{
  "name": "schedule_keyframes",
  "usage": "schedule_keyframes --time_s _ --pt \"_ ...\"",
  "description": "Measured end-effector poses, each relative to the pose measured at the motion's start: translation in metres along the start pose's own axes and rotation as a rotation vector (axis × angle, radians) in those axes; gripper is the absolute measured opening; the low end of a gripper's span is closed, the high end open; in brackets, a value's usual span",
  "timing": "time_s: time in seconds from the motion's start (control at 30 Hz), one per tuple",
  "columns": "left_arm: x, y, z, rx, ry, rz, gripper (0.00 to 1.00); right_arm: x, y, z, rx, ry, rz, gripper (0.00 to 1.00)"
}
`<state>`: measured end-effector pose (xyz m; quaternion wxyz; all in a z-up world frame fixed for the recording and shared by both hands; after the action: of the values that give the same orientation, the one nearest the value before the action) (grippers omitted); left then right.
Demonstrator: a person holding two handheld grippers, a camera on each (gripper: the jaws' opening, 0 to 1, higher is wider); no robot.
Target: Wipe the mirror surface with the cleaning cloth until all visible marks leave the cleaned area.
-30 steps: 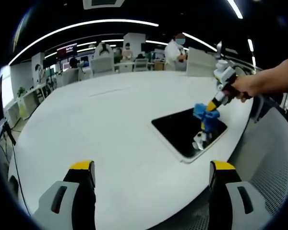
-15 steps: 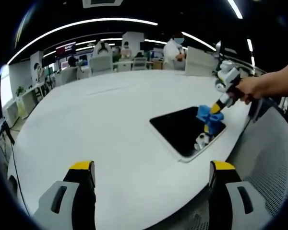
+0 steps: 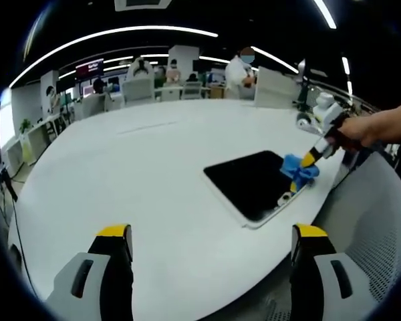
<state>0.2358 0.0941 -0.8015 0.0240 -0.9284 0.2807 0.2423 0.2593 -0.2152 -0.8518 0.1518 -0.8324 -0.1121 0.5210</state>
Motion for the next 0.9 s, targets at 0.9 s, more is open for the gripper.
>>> schedule_keyframes --time_s 0.9 --pt "-0.001 0.004 -0.006 -0.011 0.039 0.029 0.99 -0.006 -0.006 0.016 0.011 -0.001 0.012 0.01"
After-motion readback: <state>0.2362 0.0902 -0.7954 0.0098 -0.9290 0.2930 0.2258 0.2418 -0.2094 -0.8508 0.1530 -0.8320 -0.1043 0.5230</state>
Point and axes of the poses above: the point that each gripper's makers call its tool centre point, and the gripper's own axes: x roughly forward along the fingers, y roughly to its right, z roughly out of its underside, the point moved 2 cm from there along -x, roughly backward along the fingers, and after that the axes turned 5 degrees about y, right-handed, at the moved point
